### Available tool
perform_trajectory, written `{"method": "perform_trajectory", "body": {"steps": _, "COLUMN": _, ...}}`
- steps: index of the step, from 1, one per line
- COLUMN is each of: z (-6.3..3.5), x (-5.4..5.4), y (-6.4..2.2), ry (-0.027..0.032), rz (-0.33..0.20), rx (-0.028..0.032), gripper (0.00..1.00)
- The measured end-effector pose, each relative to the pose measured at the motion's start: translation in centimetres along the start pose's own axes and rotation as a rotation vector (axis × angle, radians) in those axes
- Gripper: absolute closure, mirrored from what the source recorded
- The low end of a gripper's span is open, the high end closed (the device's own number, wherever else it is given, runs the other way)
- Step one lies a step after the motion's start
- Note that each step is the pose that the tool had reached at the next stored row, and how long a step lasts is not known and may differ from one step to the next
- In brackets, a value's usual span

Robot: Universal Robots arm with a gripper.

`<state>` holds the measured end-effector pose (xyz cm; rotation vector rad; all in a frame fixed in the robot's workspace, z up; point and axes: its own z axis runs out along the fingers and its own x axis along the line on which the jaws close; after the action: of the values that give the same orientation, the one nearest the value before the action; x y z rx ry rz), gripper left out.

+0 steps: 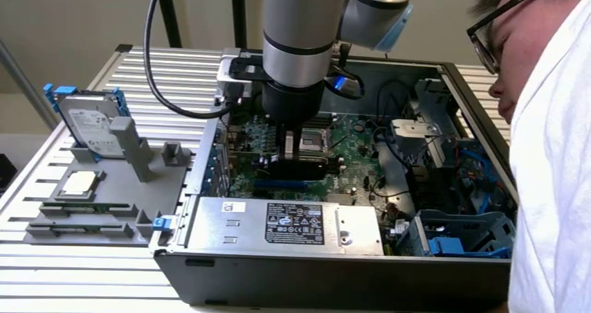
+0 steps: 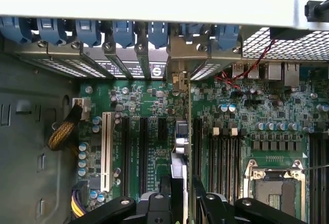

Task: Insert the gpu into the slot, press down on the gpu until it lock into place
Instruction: 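Insert the gpu into the slot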

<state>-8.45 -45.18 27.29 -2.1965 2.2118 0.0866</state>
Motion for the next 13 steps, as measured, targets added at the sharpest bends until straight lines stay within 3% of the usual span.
{"method": "perform_trajectory", "body": {"steps": 13, "z": 0.2, "x": 0.01, "y": 0.0, "ry": 0.0001, "rz": -0.006, "rx": -0.0004, "gripper": 0.74}}
